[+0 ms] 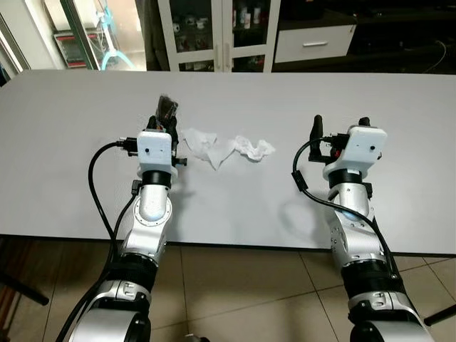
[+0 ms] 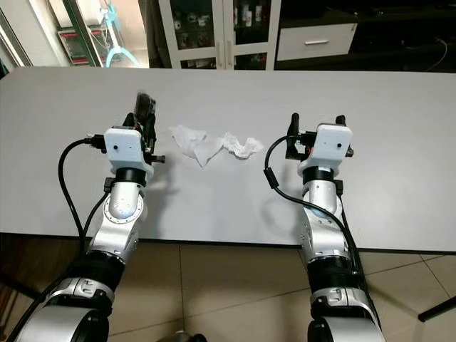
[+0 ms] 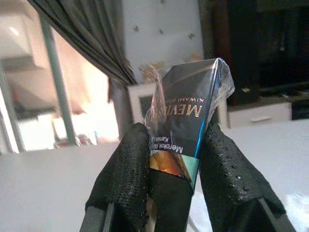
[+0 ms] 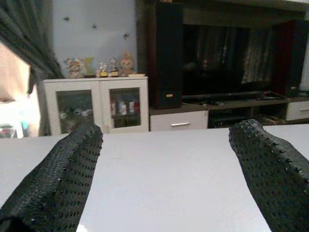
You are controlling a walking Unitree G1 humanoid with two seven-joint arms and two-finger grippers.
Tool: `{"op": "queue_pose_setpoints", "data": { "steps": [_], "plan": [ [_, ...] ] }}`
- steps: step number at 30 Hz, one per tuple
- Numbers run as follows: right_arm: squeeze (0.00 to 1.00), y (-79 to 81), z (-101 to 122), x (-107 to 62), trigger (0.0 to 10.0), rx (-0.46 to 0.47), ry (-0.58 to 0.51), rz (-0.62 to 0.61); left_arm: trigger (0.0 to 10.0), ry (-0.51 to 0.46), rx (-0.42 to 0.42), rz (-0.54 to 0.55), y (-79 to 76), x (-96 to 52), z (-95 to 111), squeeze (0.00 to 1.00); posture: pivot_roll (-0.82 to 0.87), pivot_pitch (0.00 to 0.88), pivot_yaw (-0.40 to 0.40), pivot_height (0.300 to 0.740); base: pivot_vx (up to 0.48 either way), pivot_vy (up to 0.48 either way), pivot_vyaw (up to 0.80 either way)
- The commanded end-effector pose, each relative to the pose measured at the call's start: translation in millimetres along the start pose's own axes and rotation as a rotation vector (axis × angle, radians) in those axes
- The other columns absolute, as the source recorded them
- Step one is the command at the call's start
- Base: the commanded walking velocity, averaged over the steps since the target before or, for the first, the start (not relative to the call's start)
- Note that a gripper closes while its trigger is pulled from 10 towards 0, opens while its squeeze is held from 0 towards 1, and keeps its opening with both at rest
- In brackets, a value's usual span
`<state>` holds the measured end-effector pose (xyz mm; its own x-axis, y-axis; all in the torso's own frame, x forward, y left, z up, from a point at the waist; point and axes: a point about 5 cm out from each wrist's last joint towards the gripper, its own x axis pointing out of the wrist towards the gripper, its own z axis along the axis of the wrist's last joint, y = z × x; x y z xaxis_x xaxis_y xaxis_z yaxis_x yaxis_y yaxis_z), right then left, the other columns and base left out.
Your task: Picking trash to rubbish bin
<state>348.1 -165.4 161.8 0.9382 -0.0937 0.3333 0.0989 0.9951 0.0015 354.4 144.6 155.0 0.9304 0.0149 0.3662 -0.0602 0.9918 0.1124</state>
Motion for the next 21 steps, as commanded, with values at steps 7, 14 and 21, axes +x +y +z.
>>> {"op": "queue_pose_setpoints", "data": {
  "steps": [7, 14, 21],
  "plan": [
    [0.00, 9.4, -2, 3.4, 10.0, 0.090, 0.035, 0.071, 10.0, 0.078, -0.104, -0.063, 3.9, 10.8, -4, 0.00, -0.08, 0.000, 0.062, 0.740, 0.000, 0.000, 0.00],
    [0.00, 19.7, -6, 5.3, 10.0, 0.171, 0.098, 0.172, 10.0, 0.124, -0.208, -0.137, -5.5, 15.9, -4, 0.00, -0.06, 0.000, 0.045, 0.740, 0.000, 0.000, 0.00],
    [0.00, 29.9, -17, -1.9, 10.0, 0.159, 0.165, 0.245, 10.0, 0.190, -0.194, -0.218, -15.3, 3.5, -19, 0.00, -0.05, 0.000, 0.044, 0.740, 0.000, 0.000, 0.00]
  ]
}}
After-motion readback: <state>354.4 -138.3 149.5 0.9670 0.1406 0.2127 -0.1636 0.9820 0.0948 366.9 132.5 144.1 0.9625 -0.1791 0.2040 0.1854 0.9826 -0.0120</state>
